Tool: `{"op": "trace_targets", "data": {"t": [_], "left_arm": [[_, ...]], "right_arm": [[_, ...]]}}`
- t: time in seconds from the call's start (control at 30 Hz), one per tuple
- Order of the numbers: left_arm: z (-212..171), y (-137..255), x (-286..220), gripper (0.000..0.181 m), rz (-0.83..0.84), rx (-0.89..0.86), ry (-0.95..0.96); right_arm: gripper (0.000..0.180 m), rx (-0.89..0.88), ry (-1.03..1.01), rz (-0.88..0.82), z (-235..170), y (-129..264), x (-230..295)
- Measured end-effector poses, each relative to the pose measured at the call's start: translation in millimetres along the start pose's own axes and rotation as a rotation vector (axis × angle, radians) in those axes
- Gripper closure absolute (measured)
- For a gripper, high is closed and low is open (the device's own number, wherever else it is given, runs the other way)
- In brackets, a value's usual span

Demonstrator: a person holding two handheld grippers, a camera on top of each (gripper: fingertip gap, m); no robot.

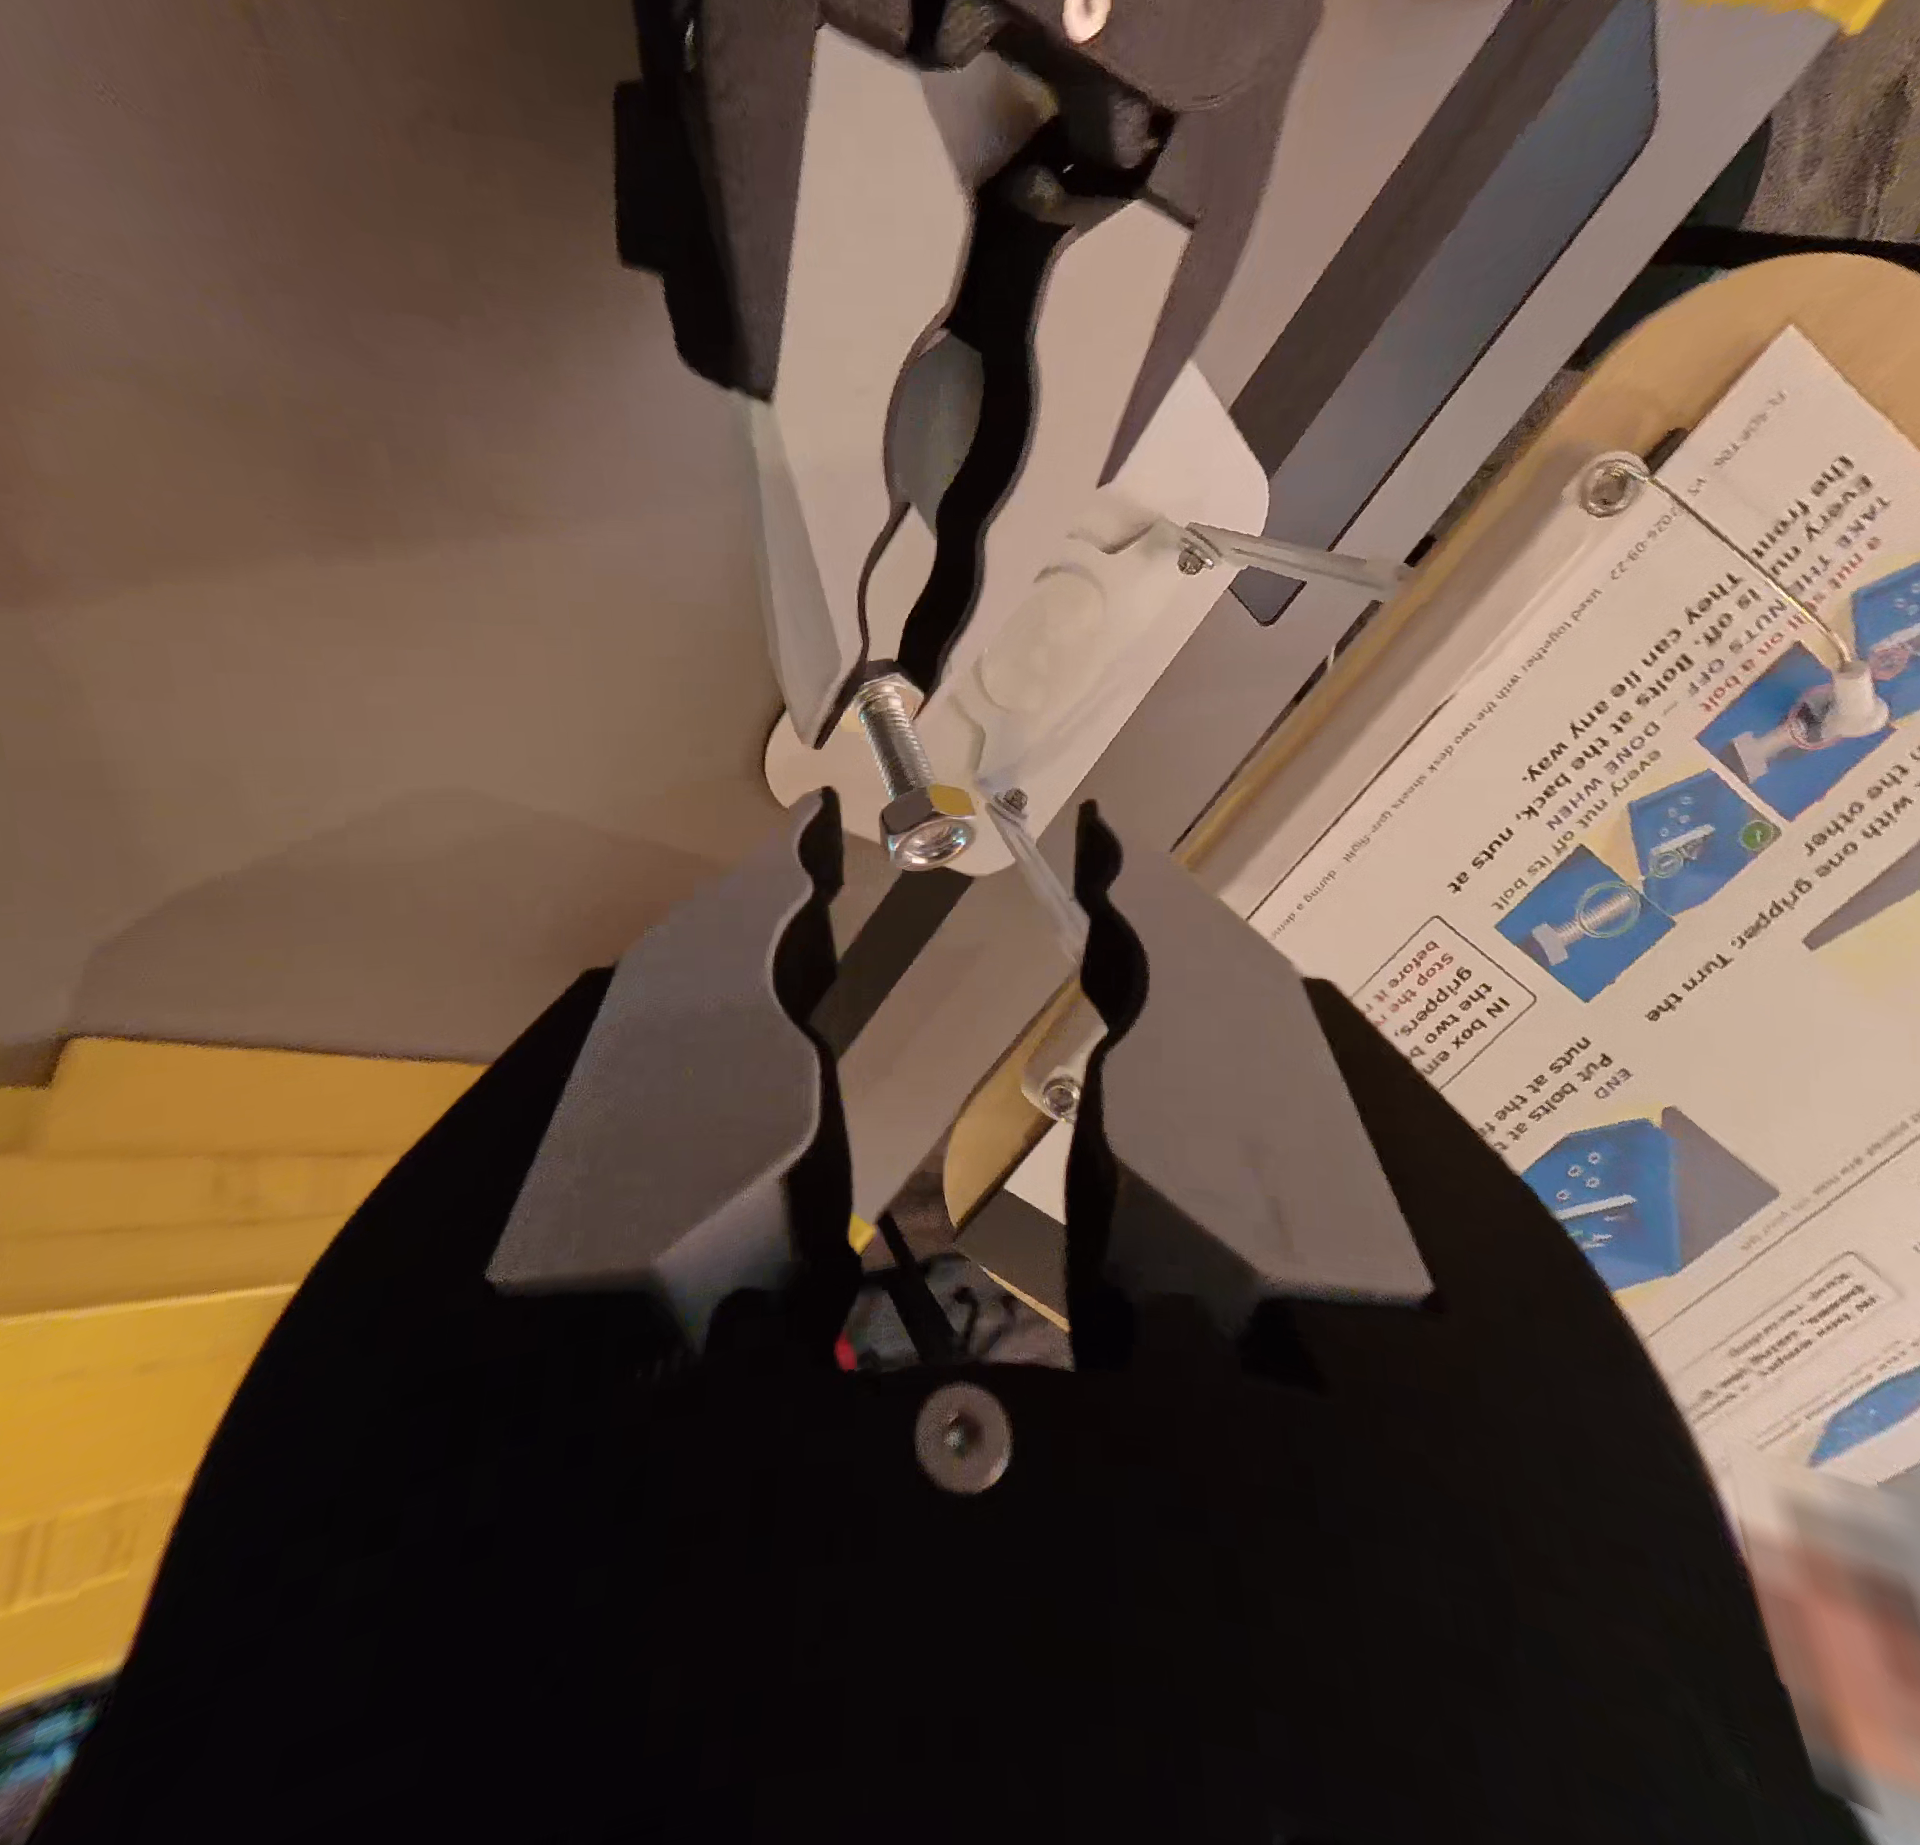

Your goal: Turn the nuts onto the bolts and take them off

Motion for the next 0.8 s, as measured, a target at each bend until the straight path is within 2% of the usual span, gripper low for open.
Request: {"op": "trace_targets", "data": {"t": [0.03,0.1,0.2,0.3,0.33,0.43,0.5,0.67,0.8], "left_arm": [[0.0,-0.1,-0.1,0.165,0.0,0.0,-0.001],[0.3,0.3,0.9,0.165,0.004,-0.003,0.001],[1.7,1.1,2.2,0.165,0.011,-0.009,0.0],[1.7,0.9,2.3,0.165,0.014,-0.009,-0.001],[1.8,0.8,2.1,0.165,0.014,-0.009,-0.002],[1.7,0.3,1.4,0.165,0.014,-0.008,-0.004],[1.4,0.1,1.0,0.165,0.013,-0.007,-0.007],[1.5,0.0,0.6,0.165,0.012,-0.006,-0.008],[1.3,0.3,1.5,0.165,0.013,-0.006,-0.004]], "right_arm": [[0.134,-0.024,-0.04,-0.005,0.8,2.5,-2.1],[0.125,-0.106,-0.189,0.008,2.5,8.9,-6.7],[0.128,-0.258,-0.494,0.049,0.2,18.4,-14.4],[0.133,-0.392,-0.838,0.177,-3.1,19.3,-11.3],[0.129,-0.424,-0.942,0.225,-3.7,17.6,-8.7],[0.132,-0.509,-1.168,0.341,-1.1,10.6,-1.1],[0.141,-0.555,-1.244,0.384,1.9,6.9,1.9],[0.16,-0.587,-1.288,0.415,4.9,-0.9,5.8],[0.163,-0.579,-1.246,0.394,4.8,-3.9,4.6]]}}
Point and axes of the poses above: each gripper's, where its closed fingertips meet, y back along the fingers, z out of its top, x = y × z across the jaws, the point moved 1 cm from there along y, back along the fingers, and after that the axes turned 9 degrees about y, right-handed, at the moved point
